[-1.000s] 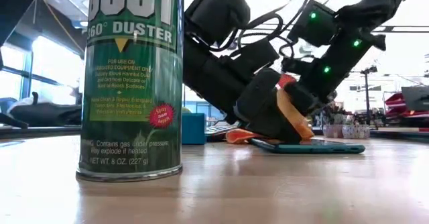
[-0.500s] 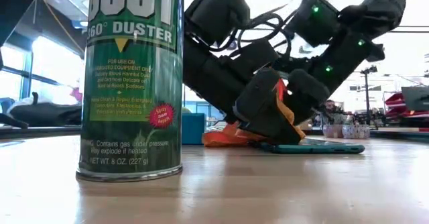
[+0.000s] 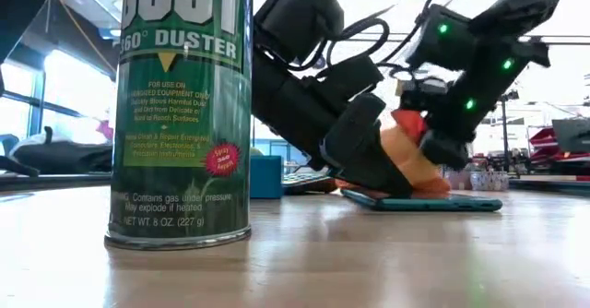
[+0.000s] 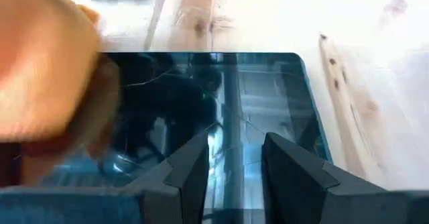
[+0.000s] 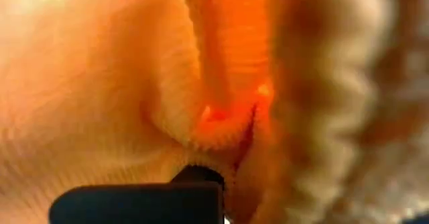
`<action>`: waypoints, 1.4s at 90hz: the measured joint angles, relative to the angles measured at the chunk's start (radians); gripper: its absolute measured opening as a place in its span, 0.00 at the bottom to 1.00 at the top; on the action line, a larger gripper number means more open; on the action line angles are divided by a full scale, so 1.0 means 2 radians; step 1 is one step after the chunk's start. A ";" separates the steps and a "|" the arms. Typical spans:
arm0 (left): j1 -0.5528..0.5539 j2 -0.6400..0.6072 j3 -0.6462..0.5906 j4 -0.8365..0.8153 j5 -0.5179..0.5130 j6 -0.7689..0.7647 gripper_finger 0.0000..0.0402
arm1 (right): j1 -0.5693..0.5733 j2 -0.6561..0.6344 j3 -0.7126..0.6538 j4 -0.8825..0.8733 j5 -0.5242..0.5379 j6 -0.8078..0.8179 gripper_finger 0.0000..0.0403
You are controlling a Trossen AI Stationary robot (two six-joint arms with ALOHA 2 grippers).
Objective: Apply microfiber cloth
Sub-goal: Wipe the front of the cellphone using microfiber cloth
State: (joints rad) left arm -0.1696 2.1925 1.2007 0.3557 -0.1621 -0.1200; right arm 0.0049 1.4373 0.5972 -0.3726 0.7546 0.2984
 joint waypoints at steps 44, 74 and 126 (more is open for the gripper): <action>0.000 0.000 0.000 0.003 -0.001 0.000 0.33 | 0.034 0.019 -0.064 0.287 -0.199 0.040 0.00; 0.000 0.000 0.000 0.003 -0.002 0.000 0.33 | 0.041 0.164 -0.057 0.499 -0.258 0.028 0.00; -0.001 0.001 0.000 0.003 -0.001 -0.001 0.33 | 0.006 0.045 -0.055 0.112 -0.020 0.039 0.00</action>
State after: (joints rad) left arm -0.1722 2.1937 1.2007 0.3614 -0.1639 -0.1229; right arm 0.0174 1.5280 0.4881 -0.1493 0.7155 0.3759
